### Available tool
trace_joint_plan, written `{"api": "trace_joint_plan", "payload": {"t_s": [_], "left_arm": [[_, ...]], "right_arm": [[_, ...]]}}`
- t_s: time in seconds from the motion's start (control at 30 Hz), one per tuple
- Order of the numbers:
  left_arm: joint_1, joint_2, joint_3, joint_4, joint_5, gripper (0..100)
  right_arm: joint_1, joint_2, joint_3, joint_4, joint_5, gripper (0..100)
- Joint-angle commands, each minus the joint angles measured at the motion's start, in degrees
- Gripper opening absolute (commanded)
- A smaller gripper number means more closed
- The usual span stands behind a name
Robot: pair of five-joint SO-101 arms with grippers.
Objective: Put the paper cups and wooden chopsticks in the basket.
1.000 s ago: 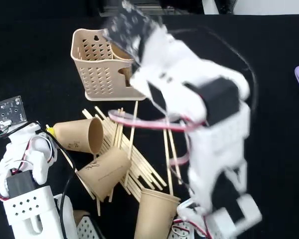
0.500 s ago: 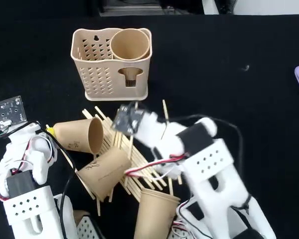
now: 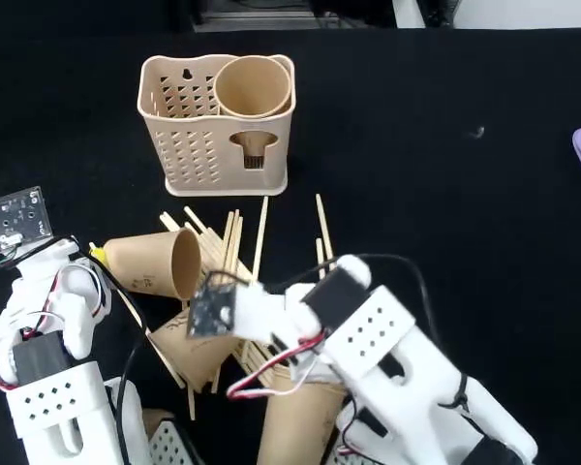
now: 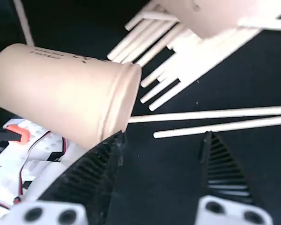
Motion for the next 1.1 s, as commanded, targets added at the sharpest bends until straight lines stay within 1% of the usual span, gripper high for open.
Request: {"api": "trace_joint_plan", "payload": {"t_s": [0.0, 0.13, 0.23, 0.33, 0.4, 0.53, 0.7, 0.77, 0.9, 0.97, 1.0, 1.07], "left_arm": [[0.13, -0.7, -0.48, -1.14, 0.0, 19], [-0.04, -0.7, -0.48, -1.23, 0.09, 19], [-2.15, -0.7, -0.92, -1.32, 0.35, 19], [-5.05, -0.7, -0.66, -3.16, 0.79, 19], [-6.11, -0.7, -0.66, -3.78, 2.99, 19], [-6.46, -0.7, -0.66, -3.96, 3.78, 19], [-6.55, -0.7, -0.66, -3.96, 3.87, 19], [-6.55, -0.7, -0.66, -3.96, 3.87, 19], [-6.55, -0.7, -0.66, -4.04, 3.96, 19], [-6.55, -0.7, -0.66, -4.04, 3.96, 19], [-6.55, -0.7, -0.66, -4.04, 3.96, 19], [-6.55, -0.7, -0.66, -4.04, 3.96, 19]], "right_arm": [[-4.4, -1.45, 0.31, 1.76, 0.7, 26.1], [-8.09, -1.45, 1.8, 1.76, 0.62, 26.0], [-8.35, -1.45, 1.8, 1.76, 0.35, 26.0], [-8.35, -1.45, 1.98, 1.67, 0.26, 26.0], [-8.53, -1.45, 3.03, 1.58, 0.26, 26.0], [-8.35, -1.54, 6.11, 0.44, 0.62, 26.0], [-8.35, -1.54, 6.37, 0.26, 0.62, 25.5], [-8.53, -1.54, 6.37, 0.26, 0.62, 20.4], [-8.35, -1.54, 6.11, 0.35, 0.53, 0.4], [-8.26, -1.54, 6.02, 0.79, 0.53, 2.5], [-8.26, -1.54, 5.67, 0.88, 0.53, 0.8], [-8.26, -1.54, 3.91, 1.76, 0.53, 1.1]]}}
